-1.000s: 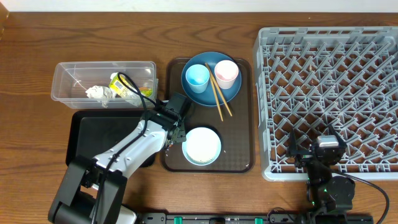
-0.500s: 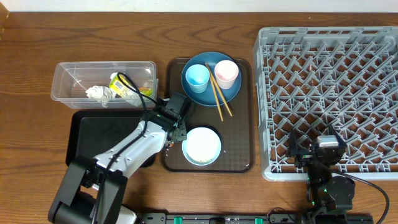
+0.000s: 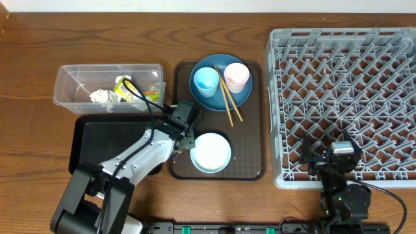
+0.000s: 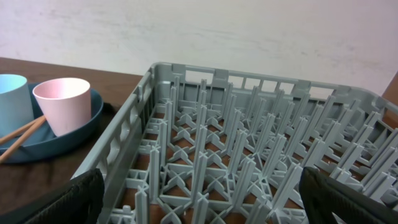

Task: Sort waste into correct bins and load items into the dishwasher rack
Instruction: 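Lower the left gripper around the carrot and close, then carry the carrot left and release it onto the black tray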

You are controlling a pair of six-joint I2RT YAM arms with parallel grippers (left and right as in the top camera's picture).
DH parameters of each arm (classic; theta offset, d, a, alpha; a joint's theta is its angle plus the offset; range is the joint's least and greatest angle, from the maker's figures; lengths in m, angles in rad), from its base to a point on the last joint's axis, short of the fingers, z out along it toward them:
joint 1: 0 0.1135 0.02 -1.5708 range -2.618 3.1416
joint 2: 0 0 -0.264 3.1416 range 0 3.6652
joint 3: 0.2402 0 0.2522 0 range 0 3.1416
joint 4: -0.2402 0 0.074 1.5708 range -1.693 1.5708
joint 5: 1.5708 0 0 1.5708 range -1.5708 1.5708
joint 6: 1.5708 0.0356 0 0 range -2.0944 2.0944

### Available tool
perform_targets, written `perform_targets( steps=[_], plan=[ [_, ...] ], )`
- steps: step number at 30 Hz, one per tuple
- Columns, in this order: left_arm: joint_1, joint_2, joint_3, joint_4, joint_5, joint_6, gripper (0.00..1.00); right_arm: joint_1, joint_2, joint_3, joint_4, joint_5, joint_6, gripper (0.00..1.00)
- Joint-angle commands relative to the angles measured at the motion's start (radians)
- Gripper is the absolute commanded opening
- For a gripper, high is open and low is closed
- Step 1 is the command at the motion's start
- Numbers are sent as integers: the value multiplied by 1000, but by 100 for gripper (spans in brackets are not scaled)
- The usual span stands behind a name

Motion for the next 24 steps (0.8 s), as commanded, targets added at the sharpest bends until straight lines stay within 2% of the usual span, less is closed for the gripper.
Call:
perform_targets(
  steps=[1,12,24],
  plan=[
    [1,0,-7,-2,-11,-9,26,-6,-2,-1,-5,3,-10,99],
    [2,-29,40,-25,-12,0,22,-6,-2,-1,-5,3,-10,99],
    [2,-339,103,-159,48,-10,20,-6,-2,-1,-5,3,-10,99]
  ],
)
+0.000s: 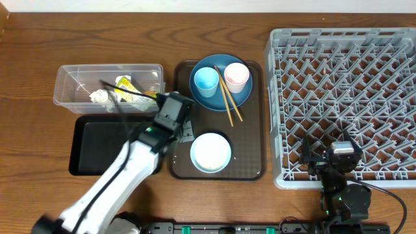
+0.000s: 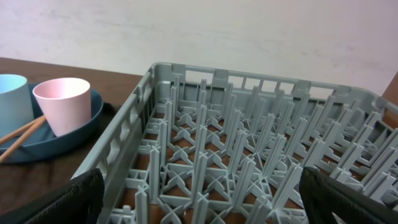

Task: Sort waste into correct bins and load items into the dishwasher rack
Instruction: 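Carry the carrot left and release it onto the black tray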

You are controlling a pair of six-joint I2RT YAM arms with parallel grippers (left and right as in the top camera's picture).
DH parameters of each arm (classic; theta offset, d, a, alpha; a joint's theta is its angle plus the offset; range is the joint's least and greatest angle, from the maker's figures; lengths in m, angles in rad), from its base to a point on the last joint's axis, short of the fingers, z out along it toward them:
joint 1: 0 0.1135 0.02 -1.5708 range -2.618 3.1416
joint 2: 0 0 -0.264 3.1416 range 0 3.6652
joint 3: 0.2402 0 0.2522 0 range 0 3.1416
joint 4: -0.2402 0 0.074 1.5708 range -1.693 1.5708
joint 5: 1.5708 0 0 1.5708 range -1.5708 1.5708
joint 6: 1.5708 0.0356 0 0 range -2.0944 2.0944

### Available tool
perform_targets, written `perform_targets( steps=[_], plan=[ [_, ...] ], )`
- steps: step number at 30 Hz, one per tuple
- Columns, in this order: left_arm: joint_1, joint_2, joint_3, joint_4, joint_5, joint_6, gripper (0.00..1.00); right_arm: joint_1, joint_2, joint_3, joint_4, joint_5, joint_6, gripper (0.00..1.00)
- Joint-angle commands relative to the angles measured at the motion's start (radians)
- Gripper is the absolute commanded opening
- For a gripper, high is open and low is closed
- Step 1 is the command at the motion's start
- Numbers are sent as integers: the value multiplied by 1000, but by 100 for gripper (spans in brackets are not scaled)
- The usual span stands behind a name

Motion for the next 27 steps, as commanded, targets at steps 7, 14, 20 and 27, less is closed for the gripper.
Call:
perform_targets(
  steps=[7,14,20,27],
  plan=[
    [83,-164,18,-105,-2,-68,20,-6,-2,-1,-5,3,-10,99],
    [287,-163,18,-187,-6,-122,15,-6,-2,-1,-5,3,-10,99],
    [448,-130,8,-194,-6,-125,13,-6,-2,-1,-5,3,-10,99],
    [570,-18,-32,-174,-29,-204,14,-6,-2,-1,-5,3,-11,99]
  ],
)
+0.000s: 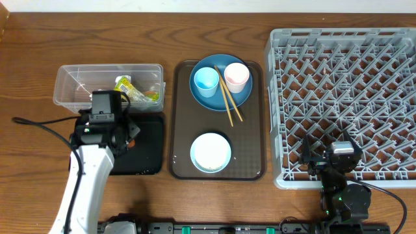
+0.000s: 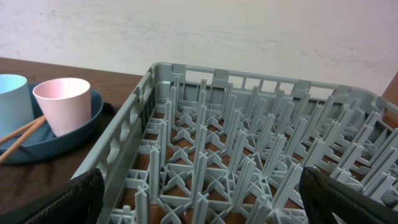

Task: Sort waste into correct bins and load items into the dishwasher rack
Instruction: 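Carry the carrot left and release it onto the black tray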

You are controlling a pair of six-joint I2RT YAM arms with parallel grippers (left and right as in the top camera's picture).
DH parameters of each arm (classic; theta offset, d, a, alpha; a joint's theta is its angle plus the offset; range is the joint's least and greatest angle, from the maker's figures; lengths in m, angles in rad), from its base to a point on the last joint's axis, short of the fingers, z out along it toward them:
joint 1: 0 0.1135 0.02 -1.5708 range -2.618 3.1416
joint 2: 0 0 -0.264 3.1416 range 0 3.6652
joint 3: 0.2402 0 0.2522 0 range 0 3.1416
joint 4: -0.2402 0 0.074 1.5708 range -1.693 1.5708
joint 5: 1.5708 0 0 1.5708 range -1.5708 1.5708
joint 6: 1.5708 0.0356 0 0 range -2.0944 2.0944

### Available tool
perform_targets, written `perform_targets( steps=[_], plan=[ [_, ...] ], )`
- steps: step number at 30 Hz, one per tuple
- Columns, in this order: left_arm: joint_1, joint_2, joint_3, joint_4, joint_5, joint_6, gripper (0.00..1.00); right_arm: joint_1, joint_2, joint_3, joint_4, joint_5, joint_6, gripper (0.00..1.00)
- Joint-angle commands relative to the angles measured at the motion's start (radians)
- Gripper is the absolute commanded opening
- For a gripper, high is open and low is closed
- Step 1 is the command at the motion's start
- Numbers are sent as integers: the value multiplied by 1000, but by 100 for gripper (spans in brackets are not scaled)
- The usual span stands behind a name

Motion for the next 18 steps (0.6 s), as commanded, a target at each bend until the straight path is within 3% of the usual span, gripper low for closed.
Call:
perform_targets(
  steps=[1,18],
  plan=[
    [48,60,-32,18,-32,-72,15,-6,-2,-1,-5,3,-10,99],
    [183,330,-51,198,-16,-105,22,-6,-2,-1,-5,3,-10,99]
  ],
)
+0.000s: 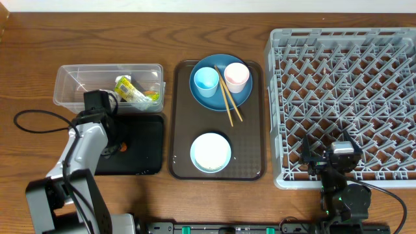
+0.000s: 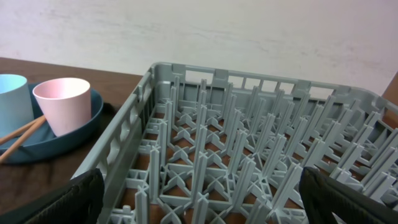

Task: Sort waste into correct bins and load items into the dishwasher rack
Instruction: 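Carry the carrot left and release it onto the black tray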

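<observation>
On the brown tray (image 1: 250,162) a white bowl (image 1: 210,152) sits at the front. Behind it a blue plate (image 1: 207,99) carries a blue cup (image 1: 207,79), a pink cup (image 1: 236,76) and wooden chopsticks (image 1: 229,101). The grey dishwasher rack (image 1: 344,91) fills the right side. My left gripper (image 1: 97,103) hangs at the front wall of the clear bin (image 1: 71,75), its fingers hidden under the wrist. My right gripper (image 2: 199,199) stands open over the rack's near corner with nothing between its fingers. From the right wrist, the pink cup (image 2: 62,102) shows on the left.
A black tray (image 1: 146,146) lies in front of the clear bin, partly under my left arm. A yellow wrapper (image 1: 127,88) and other scraps lie in the bin. A small orange spot (image 1: 122,147) shows beside the arm on the black tray. A cable loops at far left.
My left wrist has shifted a little toward the clear bin's front wall, and the arm now bends more sharply over the black tray. The right arm has not moved.
My left gripper was at the brown tray's left edge beside the white bowl. Then it stood slightly farther back along that edge. Later it was over the black tray's back left, and now it is at the clear bin. Dishes and right arm stayed put.
</observation>
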You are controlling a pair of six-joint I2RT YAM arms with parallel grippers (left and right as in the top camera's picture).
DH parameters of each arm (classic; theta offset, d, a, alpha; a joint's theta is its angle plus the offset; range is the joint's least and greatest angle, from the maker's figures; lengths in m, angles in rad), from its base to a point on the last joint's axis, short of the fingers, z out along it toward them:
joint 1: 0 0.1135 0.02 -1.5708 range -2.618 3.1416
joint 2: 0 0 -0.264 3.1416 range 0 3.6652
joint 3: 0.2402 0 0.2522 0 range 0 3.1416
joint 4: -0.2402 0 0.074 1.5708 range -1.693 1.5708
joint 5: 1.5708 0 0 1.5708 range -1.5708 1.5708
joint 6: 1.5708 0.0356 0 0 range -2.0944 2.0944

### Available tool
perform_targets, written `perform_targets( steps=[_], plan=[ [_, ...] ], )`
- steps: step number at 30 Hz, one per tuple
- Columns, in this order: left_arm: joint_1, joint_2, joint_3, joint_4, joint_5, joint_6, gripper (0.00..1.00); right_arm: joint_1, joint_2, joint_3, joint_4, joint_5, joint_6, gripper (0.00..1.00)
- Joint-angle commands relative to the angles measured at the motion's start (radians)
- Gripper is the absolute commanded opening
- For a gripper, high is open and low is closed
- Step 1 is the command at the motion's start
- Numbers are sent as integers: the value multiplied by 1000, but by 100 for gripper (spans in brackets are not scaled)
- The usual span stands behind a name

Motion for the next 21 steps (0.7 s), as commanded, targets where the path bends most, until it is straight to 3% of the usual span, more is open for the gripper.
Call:
perform_targets(
  steps=[1,5,9,12,21],
  plan=[
    [23,17,-7,11,-5,-14,22,-7,-2,-1,-5,3,-10,99],
    [31,17,-7,23,-5,-13,23,-7,-2,-1,-5,3,-10,99],
    [31,17,-6,31,-5,-13,44,-7,-2,-1,-5,3,-10,99],
    [31,12,-2,33,-5,-11,50,-7,-2,-1,-5,3,-10,99],
    [31,-148,51,23,132,82,54,-7,-2,-1,-5,3,-10,99]
  ],
)
